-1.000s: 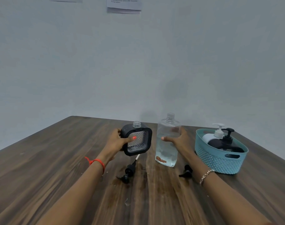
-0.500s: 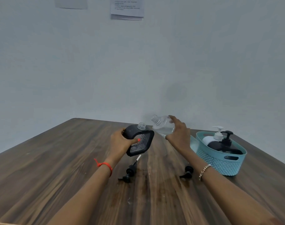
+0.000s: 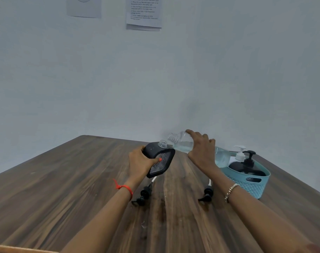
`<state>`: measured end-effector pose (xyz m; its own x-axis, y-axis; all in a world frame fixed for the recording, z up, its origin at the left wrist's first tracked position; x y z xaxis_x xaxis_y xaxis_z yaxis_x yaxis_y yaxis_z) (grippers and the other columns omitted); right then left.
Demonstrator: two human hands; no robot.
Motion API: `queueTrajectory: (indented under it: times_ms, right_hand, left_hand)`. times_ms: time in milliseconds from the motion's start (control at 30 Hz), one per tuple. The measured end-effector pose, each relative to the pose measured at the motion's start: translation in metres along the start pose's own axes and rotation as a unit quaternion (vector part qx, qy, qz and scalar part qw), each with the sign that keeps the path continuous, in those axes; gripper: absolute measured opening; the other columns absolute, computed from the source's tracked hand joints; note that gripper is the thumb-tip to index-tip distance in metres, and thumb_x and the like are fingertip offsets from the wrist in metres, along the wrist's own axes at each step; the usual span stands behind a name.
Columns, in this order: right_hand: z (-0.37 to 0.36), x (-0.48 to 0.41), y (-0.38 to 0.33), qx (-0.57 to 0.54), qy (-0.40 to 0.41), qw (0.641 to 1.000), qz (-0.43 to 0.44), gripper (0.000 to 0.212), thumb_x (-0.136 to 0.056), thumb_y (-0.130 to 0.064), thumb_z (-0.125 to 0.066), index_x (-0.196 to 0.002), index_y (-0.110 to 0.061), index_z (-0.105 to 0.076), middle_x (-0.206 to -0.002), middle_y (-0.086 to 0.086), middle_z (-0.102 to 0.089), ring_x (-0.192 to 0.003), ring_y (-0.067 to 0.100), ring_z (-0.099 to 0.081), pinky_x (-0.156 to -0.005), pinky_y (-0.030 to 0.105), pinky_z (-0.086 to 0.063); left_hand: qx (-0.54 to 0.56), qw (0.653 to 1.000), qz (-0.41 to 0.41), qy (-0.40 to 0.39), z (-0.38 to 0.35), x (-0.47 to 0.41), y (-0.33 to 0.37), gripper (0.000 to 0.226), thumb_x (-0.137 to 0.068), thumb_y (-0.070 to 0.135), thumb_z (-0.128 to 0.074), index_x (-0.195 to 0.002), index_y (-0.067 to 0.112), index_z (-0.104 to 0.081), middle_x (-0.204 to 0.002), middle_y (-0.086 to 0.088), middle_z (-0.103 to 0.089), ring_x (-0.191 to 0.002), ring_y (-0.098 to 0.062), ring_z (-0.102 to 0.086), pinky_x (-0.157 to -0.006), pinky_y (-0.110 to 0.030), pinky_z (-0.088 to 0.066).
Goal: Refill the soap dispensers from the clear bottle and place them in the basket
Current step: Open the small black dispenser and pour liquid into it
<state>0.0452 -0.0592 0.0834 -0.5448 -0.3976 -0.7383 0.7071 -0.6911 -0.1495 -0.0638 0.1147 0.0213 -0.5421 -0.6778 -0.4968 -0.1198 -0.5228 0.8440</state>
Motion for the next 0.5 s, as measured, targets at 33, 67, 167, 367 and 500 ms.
queueTrajectory:
  times_ms: [33, 67, 167, 367, 500]
  right_hand:
    - [0.001, 0.000, -0.001, 0.005, -0.001, 1.000, 0.003, 0.069, -0.066, 0.000, -0.053, -0.130, -0.027, -0.047, -0.115, 0.001, -0.062, -0.096, 0.026, -0.051, -0.082, 0.038, -0.030]
    - [0.003, 0.000, -0.002, 0.010, -0.002, 1.000, 0.006, 0.070, -0.066, 0.001, -0.053, -0.130, -0.026, -0.047, -0.115, 0.001, -0.062, -0.097, 0.027, -0.051, -0.082, 0.038, -0.030]
    - [0.006, 0.000, -0.003, 0.028, -0.007, 0.999, 0.014, 0.071, -0.066, 0.001, -0.053, -0.131, -0.025, -0.046, -0.118, 0.002, -0.061, -0.099, 0.028, -0.050, -0.084, 0.039, -0.030]
    - [0.009, 0.001, -0.005, 0.054, -0.011, 0.998, 0.026, 0.071, -0.067, 0.001, -0.052, -0.132, -0.025, -0.045, -0.118, 0.002, -0.060, -0.101, 0.029, -0.050, -0.087, 0.042, -0.032]
    - [0.009, 0.001, -0.007, 0.064, -0.022, 0.997, 0.026, 0.071, -0.068, 0.001, -0.051, -0.134, -0.027, -0.042, -0.119, 0.001, -0.059, -0.103, 0.027, -0.049, -0.088, 0.041, -0.031]
  left_hand:
    - [-0.003, 1.000, -0.001, 0.003, 0.000, 0.001, 0.001, 0.044, -0.058, 0.014, -0.086, -0.096, 0.004, -0.067, -0.087, -0.008, -0.070, -0.072, -0.014, -0.061, -0.056, -0.012, -0.042]
    - [-0.005, 1.000, -0.002, 0.005, 0.000, 0.002, 0.002, 0.045, -0.058, 0.014, -0.086, -0.097, 0.003, -0.067, -0.088, -0.009, -0.070, -0.073, -0.015, -0.061, -0.058, -0.014, -0.043]
    - [-0.008, 1.000, -0.005, 0.008, 0.000, 0.006, 0.006, 0.046, -0.058, 0.014, -0.086, -0.098, 0.002, -0.066, -0.090, -0.010, -0.070, -0.073, -0.014, -0.060, -0.058, -0.013, -0.042]
    - [-0.012, 1.000, -0.005, 0.005, 0.000, 0.010, 0.008, 0.047, -0.059, 0.014, -0.086, -0.098, 0.001, -0.065, -0.091, -0.012, -0.070, -0.073, -0.014, -0.058, -0.057, -0.013, -0.041]
    - [-0.006, 1.000, -0.002, 0.002, 0.001, 0.013, 0.007, 0.045, -0.059, 0.014, -0.086, -0.098, 0.001, -0.066, -0.091, -0.011, -0.070, -0.073, -0.013, -0.059, -0.049, -0.007, -0.041]
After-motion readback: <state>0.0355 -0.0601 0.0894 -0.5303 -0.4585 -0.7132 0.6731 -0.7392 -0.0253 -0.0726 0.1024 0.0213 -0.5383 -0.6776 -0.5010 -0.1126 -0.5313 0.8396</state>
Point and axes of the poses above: each hand's wrist, its own x-axis away from the middle knuckle, its own z-axis out of the back of the hand, y = z × x, the point moved 8 cm from there along -x, towards the middle knuckle
